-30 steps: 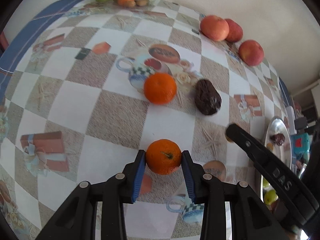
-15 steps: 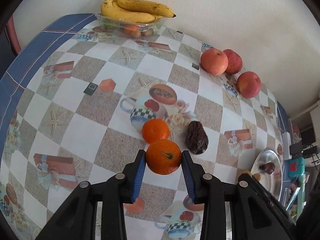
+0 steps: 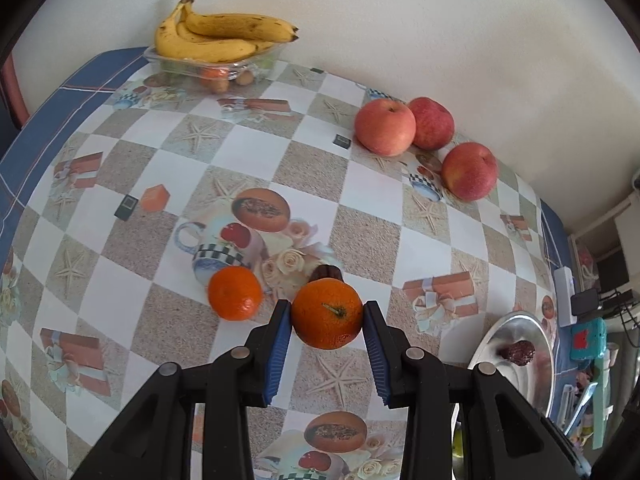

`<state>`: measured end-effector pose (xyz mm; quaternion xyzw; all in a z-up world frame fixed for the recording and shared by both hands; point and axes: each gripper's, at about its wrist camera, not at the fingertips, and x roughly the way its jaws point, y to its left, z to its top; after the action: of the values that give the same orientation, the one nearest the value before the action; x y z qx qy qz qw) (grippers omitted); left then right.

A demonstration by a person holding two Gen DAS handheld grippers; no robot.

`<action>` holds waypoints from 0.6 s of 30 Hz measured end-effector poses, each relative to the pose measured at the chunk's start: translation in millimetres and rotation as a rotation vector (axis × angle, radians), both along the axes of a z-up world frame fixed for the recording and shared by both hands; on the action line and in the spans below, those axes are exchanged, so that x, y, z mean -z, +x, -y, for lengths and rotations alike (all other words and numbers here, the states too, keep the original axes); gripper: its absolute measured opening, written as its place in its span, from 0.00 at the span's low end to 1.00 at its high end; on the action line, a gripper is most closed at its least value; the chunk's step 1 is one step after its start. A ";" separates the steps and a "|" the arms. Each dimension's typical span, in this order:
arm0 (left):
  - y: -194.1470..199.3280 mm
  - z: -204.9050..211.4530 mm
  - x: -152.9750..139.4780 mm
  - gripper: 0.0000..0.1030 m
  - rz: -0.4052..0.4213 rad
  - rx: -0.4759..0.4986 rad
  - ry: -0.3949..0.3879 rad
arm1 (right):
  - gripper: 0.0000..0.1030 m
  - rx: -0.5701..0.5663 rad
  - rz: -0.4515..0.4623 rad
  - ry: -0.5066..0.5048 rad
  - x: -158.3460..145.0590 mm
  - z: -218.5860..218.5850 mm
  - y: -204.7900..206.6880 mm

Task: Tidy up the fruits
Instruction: 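Carry the kiwi into the bowl and release it while the left gripper drops the orange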

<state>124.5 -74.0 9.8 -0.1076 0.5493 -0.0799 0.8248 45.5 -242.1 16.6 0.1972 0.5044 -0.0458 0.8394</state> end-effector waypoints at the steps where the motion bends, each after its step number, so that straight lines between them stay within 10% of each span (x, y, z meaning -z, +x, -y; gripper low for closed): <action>1: -2.0 4.3 0.1 0.37 0.002 0.014 0.001 | 0.25 0.007 -0.002 0.000 0.3 2.7 -0.7; 18: -43.5 74.0 -7.8 0.37 0.023 0.238 -0.019 | 0.25 0.194 -0.040 0.023 10.7 76.3 -33.5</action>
<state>81.0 -148.0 17.6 -0.0487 0.5478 -0.1837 0.8147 12.1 -318.4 5.8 0.2539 0.4999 -0.1248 0.8186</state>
